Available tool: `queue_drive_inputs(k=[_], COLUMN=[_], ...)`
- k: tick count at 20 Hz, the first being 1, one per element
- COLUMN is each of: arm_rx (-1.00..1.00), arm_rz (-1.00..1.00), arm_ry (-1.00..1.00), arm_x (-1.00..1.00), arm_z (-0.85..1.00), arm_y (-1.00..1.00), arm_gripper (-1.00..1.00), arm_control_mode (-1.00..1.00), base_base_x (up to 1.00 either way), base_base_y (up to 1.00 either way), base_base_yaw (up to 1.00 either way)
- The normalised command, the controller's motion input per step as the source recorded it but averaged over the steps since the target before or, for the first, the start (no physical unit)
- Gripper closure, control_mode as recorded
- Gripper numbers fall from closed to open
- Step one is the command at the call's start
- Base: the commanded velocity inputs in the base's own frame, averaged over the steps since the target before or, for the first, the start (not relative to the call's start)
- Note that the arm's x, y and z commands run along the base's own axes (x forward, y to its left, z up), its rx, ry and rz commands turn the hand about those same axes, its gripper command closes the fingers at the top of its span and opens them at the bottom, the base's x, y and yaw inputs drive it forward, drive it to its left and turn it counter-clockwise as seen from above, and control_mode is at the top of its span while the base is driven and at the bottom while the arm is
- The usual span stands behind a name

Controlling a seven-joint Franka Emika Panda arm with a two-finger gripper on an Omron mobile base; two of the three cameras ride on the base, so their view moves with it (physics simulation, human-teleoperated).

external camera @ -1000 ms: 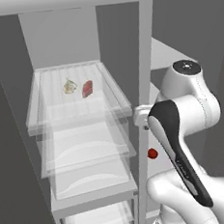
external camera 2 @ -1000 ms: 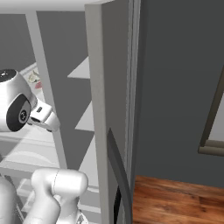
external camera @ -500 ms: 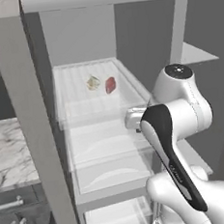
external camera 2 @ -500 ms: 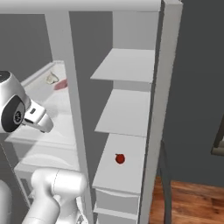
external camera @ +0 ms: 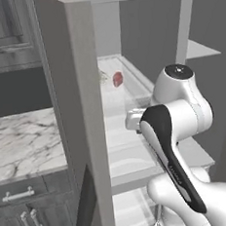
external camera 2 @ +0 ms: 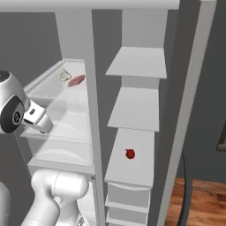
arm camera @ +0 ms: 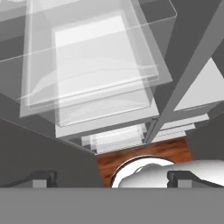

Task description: Pick up the frozen steak from the freezer, place it on any shelf in the fridge, and close the fridge and freezer doors when done.

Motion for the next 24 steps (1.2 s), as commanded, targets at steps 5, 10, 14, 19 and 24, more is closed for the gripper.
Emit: queue_drive_inputs(k=[5, 10, 14, 19, 24], arm_rx=[0.00, 0.00, 0.00, 0.00, 0.00], arm_rz=[0.00, 0.00, 0.00, 0.00, 0.00], arm_ry=[0.00, 0.00, 0.00, 0.00, 0.00], arm_x=[0.00, 0.00, 0.00, 0.00, 0.00], arm_z=[0.00, 0.00, 0.00, 0.00, 0.00], arm_y=[0.00, 0.00, 0.00, 0.00, 0.00], arm_gripper=[-1.00, -1.00, -1.00, -1.00, -1.00], arm_control_mode=[1.00, 1.00, 1.00, 1.00, 1.00], base_base_x=[-0.12, -0.37, -0.85, -0.65, -0.28], base_base_y=[-0.01, 0.00, -0.05, -0.02, 0.00], base_base_yaw=[0.00, 0.00, 0.00, 0.00, 0.00])
